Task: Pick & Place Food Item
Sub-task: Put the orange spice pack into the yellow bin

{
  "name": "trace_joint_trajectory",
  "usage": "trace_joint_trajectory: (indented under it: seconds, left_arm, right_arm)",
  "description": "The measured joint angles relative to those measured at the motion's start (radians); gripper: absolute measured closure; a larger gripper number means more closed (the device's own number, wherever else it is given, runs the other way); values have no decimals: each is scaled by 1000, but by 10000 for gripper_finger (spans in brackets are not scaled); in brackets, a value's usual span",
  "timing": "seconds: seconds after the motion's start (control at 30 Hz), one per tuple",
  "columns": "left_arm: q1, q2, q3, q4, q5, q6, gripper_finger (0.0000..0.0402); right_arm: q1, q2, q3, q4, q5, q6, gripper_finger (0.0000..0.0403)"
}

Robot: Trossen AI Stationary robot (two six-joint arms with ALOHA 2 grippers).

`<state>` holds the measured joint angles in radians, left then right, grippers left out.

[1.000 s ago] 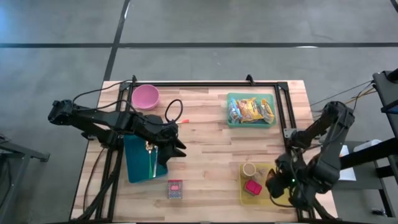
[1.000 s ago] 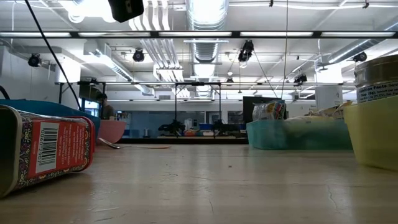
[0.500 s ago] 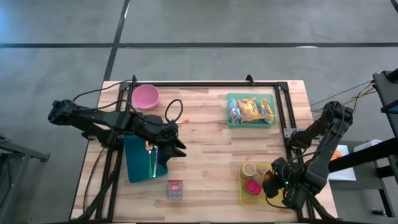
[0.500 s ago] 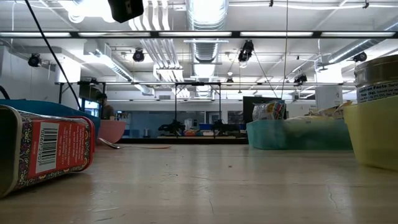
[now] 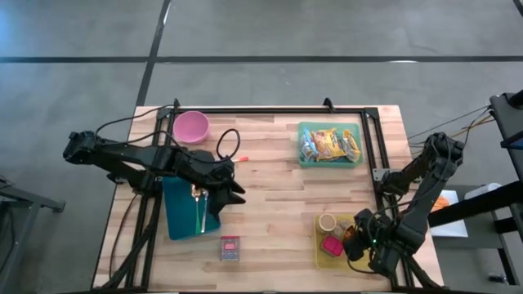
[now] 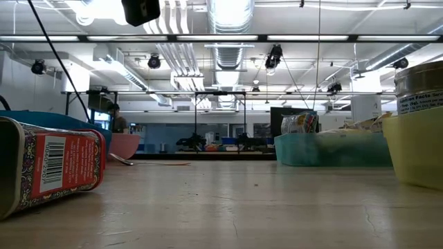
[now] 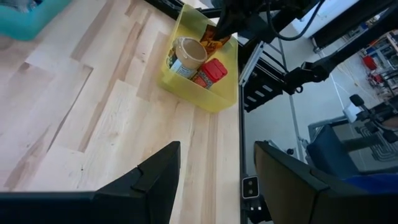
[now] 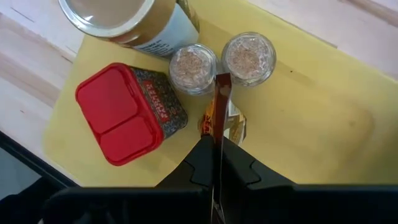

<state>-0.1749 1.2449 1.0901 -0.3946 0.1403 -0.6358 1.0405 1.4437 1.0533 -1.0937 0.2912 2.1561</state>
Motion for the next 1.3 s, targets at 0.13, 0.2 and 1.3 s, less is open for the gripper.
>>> trace_joint_trajectory:
  seconds: [0.13,0.2,1.3]
  left_arm:
    - [1,0,0,0,-14,0,192]
    - [2,0,0,0,-14,0,192]
    - [11,0,0,0,-18,8,192]
  right_arm:
    - [0,0,0,-1,0,-17,395]
    - [0,0,7,-2,0,-35,395]
    - [-12,46,15,57,-2,-14,394]
